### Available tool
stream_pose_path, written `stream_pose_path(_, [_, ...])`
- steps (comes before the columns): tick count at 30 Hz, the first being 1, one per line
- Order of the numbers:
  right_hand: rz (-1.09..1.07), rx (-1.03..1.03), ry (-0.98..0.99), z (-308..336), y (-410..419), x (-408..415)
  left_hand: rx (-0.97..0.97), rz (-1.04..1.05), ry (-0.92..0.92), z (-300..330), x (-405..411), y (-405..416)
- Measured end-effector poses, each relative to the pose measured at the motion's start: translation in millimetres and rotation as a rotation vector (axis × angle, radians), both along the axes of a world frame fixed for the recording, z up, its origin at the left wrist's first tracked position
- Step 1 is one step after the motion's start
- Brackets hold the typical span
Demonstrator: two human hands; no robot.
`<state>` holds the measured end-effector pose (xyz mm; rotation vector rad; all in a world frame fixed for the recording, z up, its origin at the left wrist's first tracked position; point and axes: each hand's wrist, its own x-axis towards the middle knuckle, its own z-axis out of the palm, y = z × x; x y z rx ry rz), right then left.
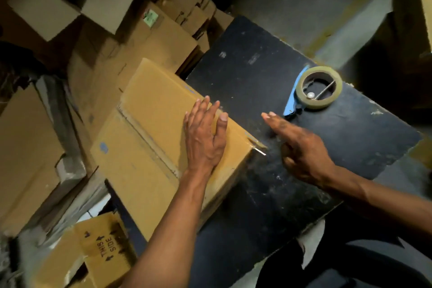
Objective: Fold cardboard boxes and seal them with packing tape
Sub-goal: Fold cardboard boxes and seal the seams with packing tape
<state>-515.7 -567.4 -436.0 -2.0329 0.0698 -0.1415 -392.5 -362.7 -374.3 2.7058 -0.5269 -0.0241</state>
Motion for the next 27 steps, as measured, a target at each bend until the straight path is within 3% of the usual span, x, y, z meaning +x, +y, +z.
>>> stream_pose_path(4, [0.066, -0.14, -0.352, 45, 46, -13, -0.288, 0.138, -0.103, 41, -35, 71])
stream_pose_path(7, [0.097, -0.131, -0.471, 67, 107, -45, -0.267, 0.176, -0.153, 64, -81, 167])
stream_pose_path(14, [0.034, 0.05, -0.076, -7, 289, -166, 0.103, -0.323, 0.12, 32, -141, 376])
stream_pose_path(17, [-0.012, 0.012, 0.088, -33, 342, -187, 0.275, -0.493, 0.05, 16, -150, 396])
stream_pose_path(20, [-0.006, -0.053, 0.167, -40, 369, -186, 0.28, -0.601, -0.103, 11, -141, 384])
stream_pose_path(23, [-0.027, -0.04, 0.153, -38, 377, -178, 0.294, -0.631, -0.13, 6, -134, 362])
stream_pose_path(27, [-0.082, -0.095, 0.153, -41, 373, -183, 0.095, -0.574, -0.197, -15, -142, 357])
